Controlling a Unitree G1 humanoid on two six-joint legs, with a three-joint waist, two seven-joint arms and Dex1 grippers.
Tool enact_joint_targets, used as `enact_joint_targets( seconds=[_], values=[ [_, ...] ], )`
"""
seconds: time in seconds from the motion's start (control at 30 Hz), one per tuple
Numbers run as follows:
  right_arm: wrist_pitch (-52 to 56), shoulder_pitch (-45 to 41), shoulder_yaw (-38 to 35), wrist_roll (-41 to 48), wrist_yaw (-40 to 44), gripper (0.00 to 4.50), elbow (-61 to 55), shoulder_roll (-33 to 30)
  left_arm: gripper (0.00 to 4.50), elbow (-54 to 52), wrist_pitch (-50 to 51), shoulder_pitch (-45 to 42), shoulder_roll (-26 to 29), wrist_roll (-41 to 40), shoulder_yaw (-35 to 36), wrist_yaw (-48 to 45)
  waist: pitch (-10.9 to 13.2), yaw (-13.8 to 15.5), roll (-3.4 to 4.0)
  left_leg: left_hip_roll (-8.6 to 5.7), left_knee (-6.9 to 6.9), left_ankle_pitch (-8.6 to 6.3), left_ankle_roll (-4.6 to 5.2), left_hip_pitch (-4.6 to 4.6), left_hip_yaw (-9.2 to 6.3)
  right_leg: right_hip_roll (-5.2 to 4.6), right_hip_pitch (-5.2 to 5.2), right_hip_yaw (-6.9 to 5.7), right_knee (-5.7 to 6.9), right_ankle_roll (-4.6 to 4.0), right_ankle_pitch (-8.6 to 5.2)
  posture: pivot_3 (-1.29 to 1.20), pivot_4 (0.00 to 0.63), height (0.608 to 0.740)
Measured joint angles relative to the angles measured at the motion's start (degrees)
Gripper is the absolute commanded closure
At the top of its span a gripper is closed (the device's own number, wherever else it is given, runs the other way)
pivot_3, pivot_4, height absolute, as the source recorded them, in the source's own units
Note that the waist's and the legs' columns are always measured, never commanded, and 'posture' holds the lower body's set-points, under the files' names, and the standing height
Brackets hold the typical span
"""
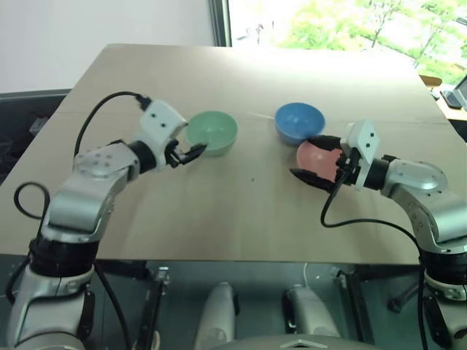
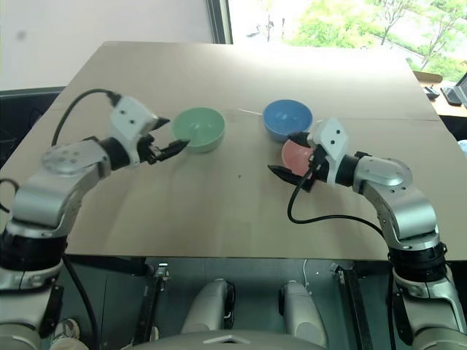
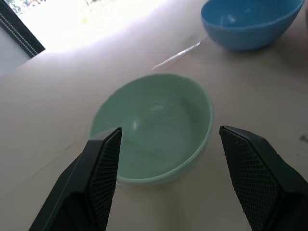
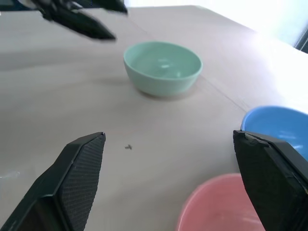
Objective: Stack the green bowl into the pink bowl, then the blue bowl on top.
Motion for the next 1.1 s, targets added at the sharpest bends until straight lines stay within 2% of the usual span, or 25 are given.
enact_joint_targets(
  seconds=[0.2,0.23,0.33,0.37,0.5,0.7,0.97,1.1],
  values=[
    [-0.8,0.0,0.1,0.4,-0.1,0.04,0.0,-0.4,1.06,4.7,-1.0,-5.9,0.9,7.8,-11.6,-6.3,0.0,-0.1,0.01,0.01,-0.02,0.00,0.00,-0.02,0.03,0.01,-0.07,0.03,0.02,-0.01,0.00,0.00,0.150,0.740],
    [-0.9,-0.1,0.1,0.4,-0.1,0.00,0.0,-0.4,1.46,5.9,-1.6,-6.7,0.9,9.4,-13.5,-7.3,0.0,-0.1,0.01,0.01,-0.02,0.00,0.00,-0.02,0.03,0.02,-0.07,0.03,0.02,-0.01,0.00,0.00,0.150,0.740],
    [-1.5,-0.1,0.2,0.4,-0.2,0.00,0.0,-0.4,2.09,8.5,-3.2,-7.6,0.3,12.3,-15.8,-8.9,0.0,-0.1,0.01,0.01,-0.02,0.00,0.00,-0.03,0.04,0.02,-0.07,0.03,0.01,-0.01,0.00,0.00,0.150,0.740],
    [-1.6,-0.1,0.2,0.4,-0.2,0.00,0.0,-0.4,2.71,9.6,-3.9,-8.1,-0.1,13.3,-16.4,-9.7,0.0,0.0,0.00,0.01,-0.02,0.00,0.00,-0.04,0.03,0.02,-0.07,0.03,0.01,0.00,0.00,0.00,0.150,0.740],
    [-1.7,0.1,0.0,1.0,-0.1,0.00,-0.2,-1.2,4.42,12.7,-6.7,-10.1,-1.1,15.6,-16.4,-11.2,0.0,0.0,0.00,0.01,-0.01,0.00,0.00,-0.04,0.04,0.01,-0.07,0.03,0.01,-0.01,0.00,0.00,0.150,0.740],
    [-1.7,2.3,-1.3,1.6,-0.6,0.00,-0.9,-2.9,4.47,16.5,-10.9,-11.3,-3.2,17.1,-16.2,-14.5,0.0,0.1,0.00,0.01,0.00,0.00,0.00,-0.05,0.03,0.00,-0.07,0.03,0.02,0.00,0.00,0.00,0.150,0.740],
    [-1.8,10.7,-6.9,3.0,-1.8,0.00,-4.4,-6.5,4.47,14.6,-18.9,-19.4,-11.6,7.7,-14.6,-26.9,0.0,1.2,-0.01,0.00,0.04,0.00,0.00,-0.08,0.01,0.02,-0.06,0.02,0.01,0.00,0.00,0.00,0.150,0.740],
    [-1.4,18.4,-12.5,4.4,-2.7,0.00,-8.4,-8.7,4.47,22.0,-26.9,-26.1,-18.6,8.4,-16.7,-31.2,0.0,1.5,0.00,-0.05,0.12,0.00,0.01,-0.06,0.00,0.00,0.04,0.01,-0.04,0.01,0.00,0.00,0.150,0.740]
  ],
)
